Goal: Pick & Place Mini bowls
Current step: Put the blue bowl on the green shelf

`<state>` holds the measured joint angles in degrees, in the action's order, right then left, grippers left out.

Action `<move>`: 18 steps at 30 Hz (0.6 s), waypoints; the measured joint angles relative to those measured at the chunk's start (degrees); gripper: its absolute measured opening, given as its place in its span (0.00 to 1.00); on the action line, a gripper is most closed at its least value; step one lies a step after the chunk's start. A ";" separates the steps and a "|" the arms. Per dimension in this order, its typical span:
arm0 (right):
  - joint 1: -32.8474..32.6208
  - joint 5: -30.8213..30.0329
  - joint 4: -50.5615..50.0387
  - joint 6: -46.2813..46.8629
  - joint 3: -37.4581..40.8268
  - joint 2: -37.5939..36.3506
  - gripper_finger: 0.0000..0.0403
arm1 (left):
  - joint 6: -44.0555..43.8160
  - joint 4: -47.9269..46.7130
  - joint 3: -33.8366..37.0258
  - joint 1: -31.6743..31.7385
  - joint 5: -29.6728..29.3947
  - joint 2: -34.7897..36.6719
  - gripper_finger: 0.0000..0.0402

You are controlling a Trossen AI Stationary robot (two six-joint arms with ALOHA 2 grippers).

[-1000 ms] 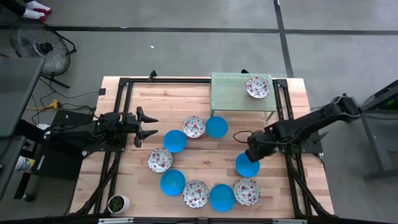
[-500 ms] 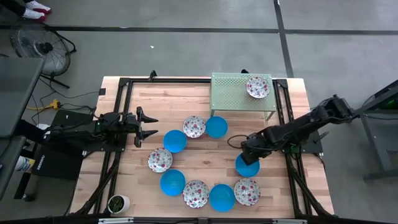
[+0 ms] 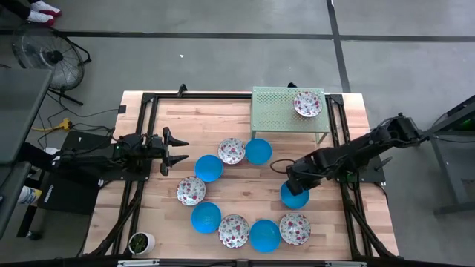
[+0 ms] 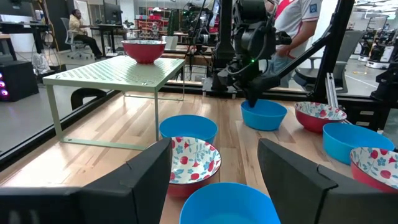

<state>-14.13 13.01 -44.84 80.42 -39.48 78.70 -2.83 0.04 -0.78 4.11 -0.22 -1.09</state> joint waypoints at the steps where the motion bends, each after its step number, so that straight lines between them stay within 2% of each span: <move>1: 0.21 0.02 0.22 -0.22 0.00 -0.02 0.02 | 0.00 0.01 0.00 0.00 0.01 0.01 0.58; 9: 3.44 -0.04 -0.34 -3.06 -2.05 -1.24 0.01 | -0.02 0.01 0.00 -0.02 -0.01 0.01 0.58; 18: 10.44 -1.06 -13.66 -16.18 -15.46 -2.01 0.00 | -0.02 0.00 0.00 0.01 0.00 0.01 0.58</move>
<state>-3.69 11.95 -58.50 64.25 -54.94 76.69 -2.85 0.04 -0.78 4.12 -0.22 -1.08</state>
